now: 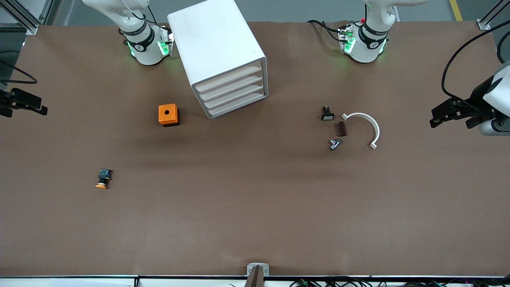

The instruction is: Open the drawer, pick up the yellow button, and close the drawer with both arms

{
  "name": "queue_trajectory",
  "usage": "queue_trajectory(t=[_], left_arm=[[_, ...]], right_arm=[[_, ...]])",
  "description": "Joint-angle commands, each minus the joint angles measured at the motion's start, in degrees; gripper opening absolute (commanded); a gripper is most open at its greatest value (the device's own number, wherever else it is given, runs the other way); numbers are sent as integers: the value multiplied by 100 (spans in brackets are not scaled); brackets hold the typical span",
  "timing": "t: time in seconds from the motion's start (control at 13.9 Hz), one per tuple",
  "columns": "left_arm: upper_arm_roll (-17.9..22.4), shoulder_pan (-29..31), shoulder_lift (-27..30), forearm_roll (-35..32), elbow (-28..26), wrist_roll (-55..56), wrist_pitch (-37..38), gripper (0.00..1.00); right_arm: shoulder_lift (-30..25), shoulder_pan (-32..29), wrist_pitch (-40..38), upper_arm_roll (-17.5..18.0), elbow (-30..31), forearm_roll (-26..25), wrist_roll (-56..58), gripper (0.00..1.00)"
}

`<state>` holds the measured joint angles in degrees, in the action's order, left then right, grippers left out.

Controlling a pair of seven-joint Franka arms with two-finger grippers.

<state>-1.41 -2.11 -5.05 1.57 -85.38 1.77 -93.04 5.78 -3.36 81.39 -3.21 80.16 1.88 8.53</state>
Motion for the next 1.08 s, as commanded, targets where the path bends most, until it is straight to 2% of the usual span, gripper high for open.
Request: queue_trajectory(t=[0.0,0.14,0.22,0.65,1.01], left_arm=[[-44,53,406,-113,-371,-80,68,99],[-52,53,767,-113,-846,-80,-195,99],[-53,44,795,-104,-892,-80,-223,99],[-44,44,725,-104,-796,-80,-206,99],[-44,0,716,-113,-787,-1,-188,99]], right_arm=[[-322,19,-9,5,253,-56,-62,100],[-472,28,8,5,377,-56,-62,100],[-542,37,0,14,455,-56,-62,100],[-1034,37,166,14,1150,-82,-70,100],[-1517,63,596,14,1843,-100,-70,100]])
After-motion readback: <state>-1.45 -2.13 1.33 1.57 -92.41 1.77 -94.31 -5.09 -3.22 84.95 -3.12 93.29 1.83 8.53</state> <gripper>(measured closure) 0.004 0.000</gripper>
